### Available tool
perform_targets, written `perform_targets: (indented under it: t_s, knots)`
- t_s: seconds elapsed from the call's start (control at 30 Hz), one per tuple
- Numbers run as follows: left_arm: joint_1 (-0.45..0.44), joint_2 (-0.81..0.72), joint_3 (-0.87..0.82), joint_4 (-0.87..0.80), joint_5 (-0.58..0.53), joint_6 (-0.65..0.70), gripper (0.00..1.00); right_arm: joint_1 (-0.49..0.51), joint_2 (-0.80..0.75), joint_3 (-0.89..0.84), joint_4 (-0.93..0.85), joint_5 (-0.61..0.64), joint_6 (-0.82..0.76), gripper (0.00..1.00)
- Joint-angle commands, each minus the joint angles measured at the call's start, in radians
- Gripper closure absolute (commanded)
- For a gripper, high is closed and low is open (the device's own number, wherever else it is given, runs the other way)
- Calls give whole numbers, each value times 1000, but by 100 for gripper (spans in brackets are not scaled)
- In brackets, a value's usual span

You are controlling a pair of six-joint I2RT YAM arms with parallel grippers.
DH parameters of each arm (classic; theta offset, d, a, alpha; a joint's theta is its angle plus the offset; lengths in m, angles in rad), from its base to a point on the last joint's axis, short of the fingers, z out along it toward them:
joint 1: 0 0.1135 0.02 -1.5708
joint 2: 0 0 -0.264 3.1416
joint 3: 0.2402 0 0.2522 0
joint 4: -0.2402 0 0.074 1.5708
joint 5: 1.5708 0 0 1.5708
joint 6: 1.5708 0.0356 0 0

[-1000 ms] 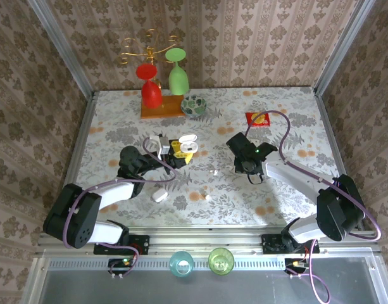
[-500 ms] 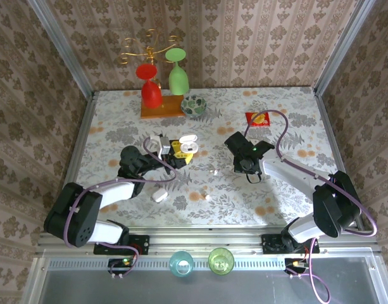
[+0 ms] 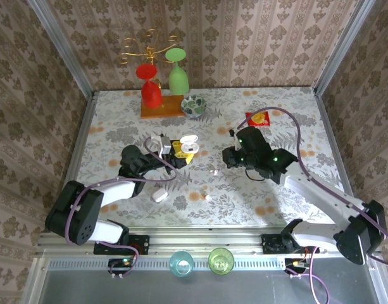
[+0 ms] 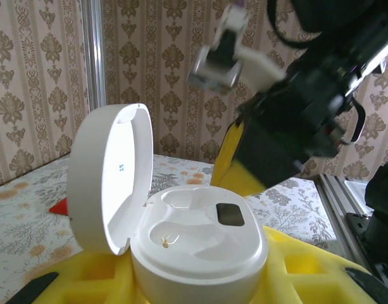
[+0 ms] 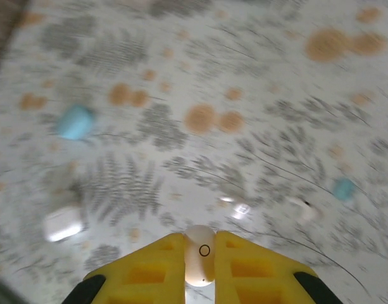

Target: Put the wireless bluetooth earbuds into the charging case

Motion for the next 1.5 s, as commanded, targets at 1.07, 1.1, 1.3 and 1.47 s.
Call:
perform_targets:
  t_s: [1.07,1.1,1.3,1.47]
  knots:
    - [-16,-32,41,44,63,-32,75,60,173,301,9,-338,-420,86]
    - [-16,-33,41,44,58,-31,76,60,175,302,4,-334,-423,86]
    - [-14,-34,43,43,50,-29,76,64,176,290,-18,-305,-439,86]
    - [-14,-34,46,43,54,-33,76,72,184,286,-26,-252,-460,86]
